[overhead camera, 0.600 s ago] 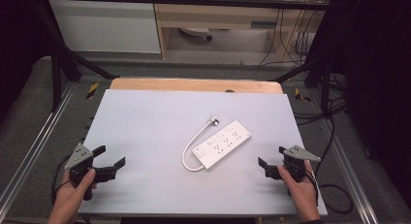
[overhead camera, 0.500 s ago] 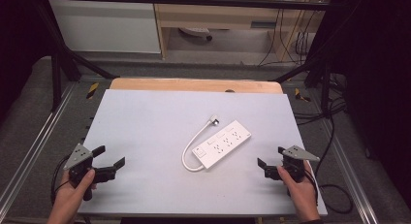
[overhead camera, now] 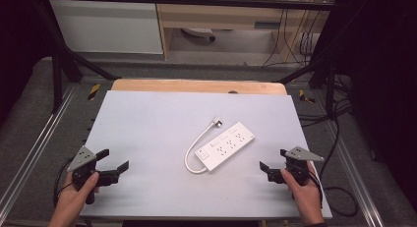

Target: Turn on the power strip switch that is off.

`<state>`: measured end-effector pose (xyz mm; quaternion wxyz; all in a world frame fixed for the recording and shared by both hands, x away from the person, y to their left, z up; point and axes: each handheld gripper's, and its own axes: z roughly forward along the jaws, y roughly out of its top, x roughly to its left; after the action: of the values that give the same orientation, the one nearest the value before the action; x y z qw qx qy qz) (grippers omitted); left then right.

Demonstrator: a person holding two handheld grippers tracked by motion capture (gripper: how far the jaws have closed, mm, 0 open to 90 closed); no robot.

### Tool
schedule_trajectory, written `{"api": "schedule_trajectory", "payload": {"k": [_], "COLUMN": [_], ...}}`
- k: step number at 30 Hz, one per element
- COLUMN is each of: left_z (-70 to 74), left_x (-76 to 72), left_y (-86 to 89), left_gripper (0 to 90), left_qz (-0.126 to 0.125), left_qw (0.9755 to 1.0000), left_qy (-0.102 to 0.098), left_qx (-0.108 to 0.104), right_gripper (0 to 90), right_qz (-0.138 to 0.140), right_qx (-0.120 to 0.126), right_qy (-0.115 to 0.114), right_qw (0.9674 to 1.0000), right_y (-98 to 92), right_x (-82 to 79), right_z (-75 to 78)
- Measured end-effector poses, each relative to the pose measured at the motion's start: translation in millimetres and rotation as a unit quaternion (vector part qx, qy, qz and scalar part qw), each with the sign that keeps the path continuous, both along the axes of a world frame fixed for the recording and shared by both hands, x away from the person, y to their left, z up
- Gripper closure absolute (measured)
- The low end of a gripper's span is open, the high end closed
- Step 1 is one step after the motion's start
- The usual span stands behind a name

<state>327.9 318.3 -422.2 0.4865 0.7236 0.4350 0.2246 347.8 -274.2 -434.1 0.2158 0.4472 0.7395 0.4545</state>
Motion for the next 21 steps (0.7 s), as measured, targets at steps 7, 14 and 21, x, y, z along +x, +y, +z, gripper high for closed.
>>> {"api": "schedule_trajectory", "payload": {"k": [7, 14, 21], "left_z": [-0.3, 0.1, 1.4], "left_x": [0.7, -1.0, -2.7], "left_y": [0.3, 0.2, 0.4], "left_gripper": [8.4, 7.9, 7.9], "left_qz": [0.001, -0.003, -0.006], "left_qw": [1.0000, 1.0000, 1.0000], "left_qy": [0.004, 0.002, -0.001], "left_qx": [-0.003, 0.000, 0.002], "right_gripper": [2.9, 4.4, 3.6], "right_qz": [0.001, 0.005, 0.019], "right_qx": [0.001, 0.008, 0.006], "right_qy": [-0.006, -0.016, -0.026], "right_qw": [1.0000, 0.9998, 0.9995], "right_y": [2.0, 13.6, 26.2], "right_x": [-0.8, -0.8, 2.5], "right_z": [3.1, 12.7, 21.8]}}
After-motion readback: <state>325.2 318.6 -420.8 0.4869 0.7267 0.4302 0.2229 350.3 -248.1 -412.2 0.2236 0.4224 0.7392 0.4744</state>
